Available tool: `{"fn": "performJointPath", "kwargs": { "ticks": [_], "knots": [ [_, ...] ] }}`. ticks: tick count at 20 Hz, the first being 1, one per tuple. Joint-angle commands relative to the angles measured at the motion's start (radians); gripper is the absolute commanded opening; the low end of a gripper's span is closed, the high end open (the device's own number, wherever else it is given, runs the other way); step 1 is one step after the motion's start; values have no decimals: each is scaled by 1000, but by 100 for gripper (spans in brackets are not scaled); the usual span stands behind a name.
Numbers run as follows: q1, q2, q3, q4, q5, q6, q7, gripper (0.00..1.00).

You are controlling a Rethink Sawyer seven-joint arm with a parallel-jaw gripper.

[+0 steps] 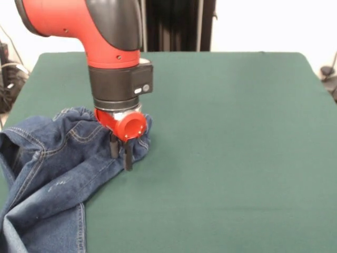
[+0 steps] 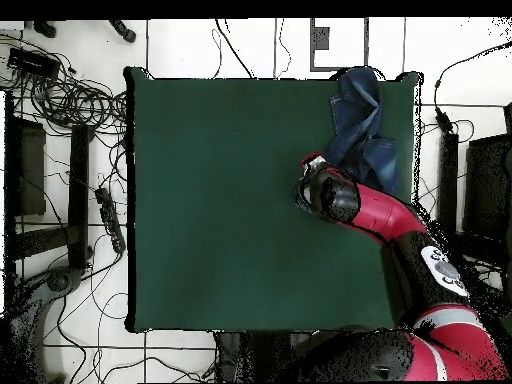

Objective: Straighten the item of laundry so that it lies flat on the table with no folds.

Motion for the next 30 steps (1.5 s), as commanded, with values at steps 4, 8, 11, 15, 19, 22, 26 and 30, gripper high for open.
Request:
{"fn": "performJointPath", "kwargs": {
  "ticks": [4, 8, 11, 15, 19, 22, 26, 30],
  "knots": [
    [43, 86, 107, -8, -54, -1, -27, 0],
    [69, 80, 77, -17, -48, -7, -6, 0],
    [80, 77, 63, -19, -42, -3, 5, 0],
    [109, 52, 31, -7, -23, -9, 46, 0],
    [135, 35, 7, -2, -1, -4, 78, 0],
    [119, 41, 35, 10, 0, -38, 79, 100],
    [79, 66, 121, 21, -2, -120, 83, 100],
    [134, 77, 78, -24, 31, -132, 113, 100]
  ]
}}
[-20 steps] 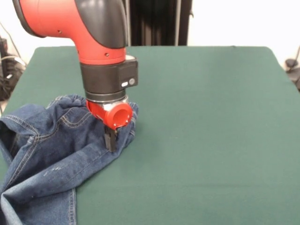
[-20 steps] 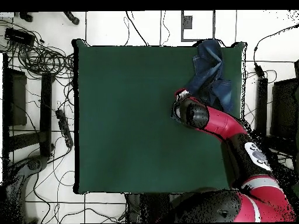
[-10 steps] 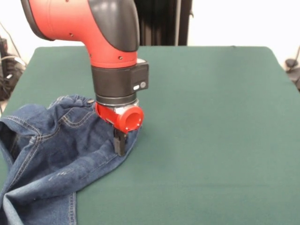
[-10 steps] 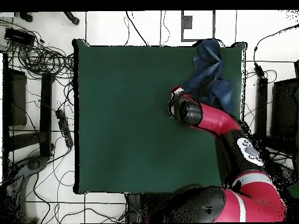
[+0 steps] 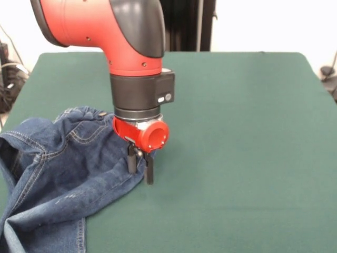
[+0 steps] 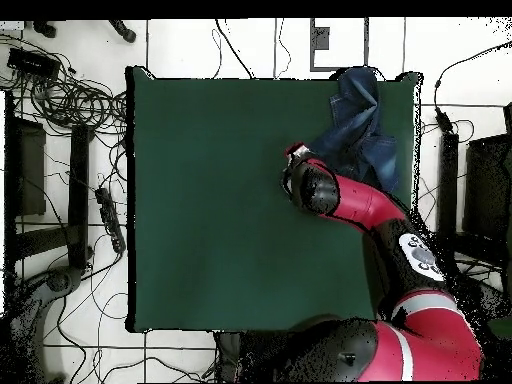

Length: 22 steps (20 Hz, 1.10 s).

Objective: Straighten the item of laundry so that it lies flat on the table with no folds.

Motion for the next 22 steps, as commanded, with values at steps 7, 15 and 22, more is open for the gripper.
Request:
{"fn": "performJointPath", "kwargs": {
  "ticks": [7, 15, 22],
  "knots": [
    [117, -55, 8, 79, 87, 45, 146, 100],
    [118, -413, -54, 319, 137, 295, 138, 100],
    [70, -588, -83, 406, 134, 479, 46, 100]
  ]
}}
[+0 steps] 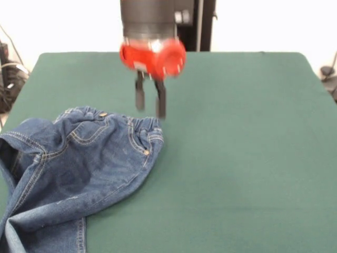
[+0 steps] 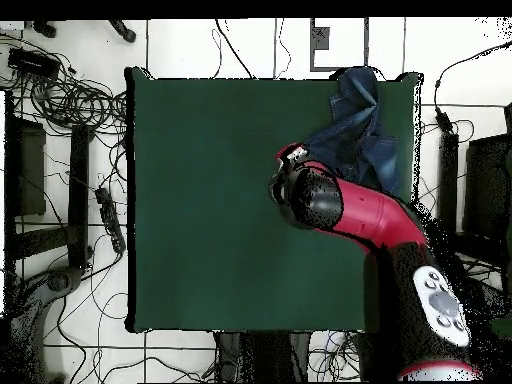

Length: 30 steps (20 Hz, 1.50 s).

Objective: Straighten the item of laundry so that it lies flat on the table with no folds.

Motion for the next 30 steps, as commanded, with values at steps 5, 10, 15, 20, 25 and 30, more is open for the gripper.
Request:
{"fn": "performJointPath", "kwargs": {
  "ticks": [5, 10, 15, 20, 25, 30],
  "knots": [
    [-89, -168, 58, 277, 24, 161, -10, 100],
    [-103, -63, 85, 302, -27, -11, 37, 100],
    [-78, -18, 65, 289, -29, -62, 73, 100],
    [-56, 9, 57, 279, -6, -96, 96, 100],
    [-50, 27, 61, 281, 8, -122, 107, 100],
    [-34, 58, 63, 271, 17, -161, 127, 100]
  ]
}}
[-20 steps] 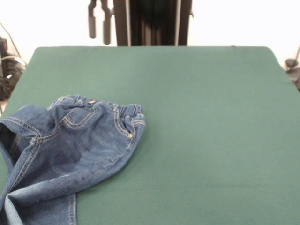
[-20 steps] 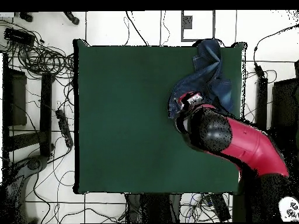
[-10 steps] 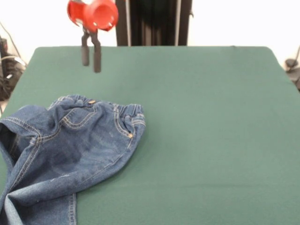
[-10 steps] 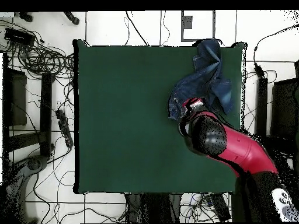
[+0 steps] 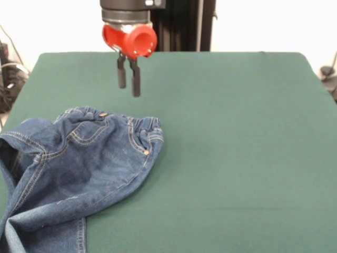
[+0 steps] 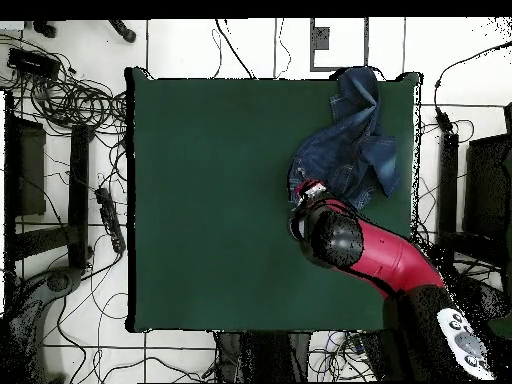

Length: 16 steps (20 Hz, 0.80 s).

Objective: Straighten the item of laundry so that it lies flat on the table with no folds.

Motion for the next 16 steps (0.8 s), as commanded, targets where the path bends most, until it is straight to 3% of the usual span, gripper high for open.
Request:
{"fn": "performJointPath", "kwargs": {
  "ticks": [1, 6, 16],
  "knots": [
    [57, 91, 79, 80, 16, -77, 130, 100],
    [82, 156, 64, 33, 24, -130, 142, 100],
    [27, 254, 109, -17, -7, -214, 93, 100]
  ]
}}
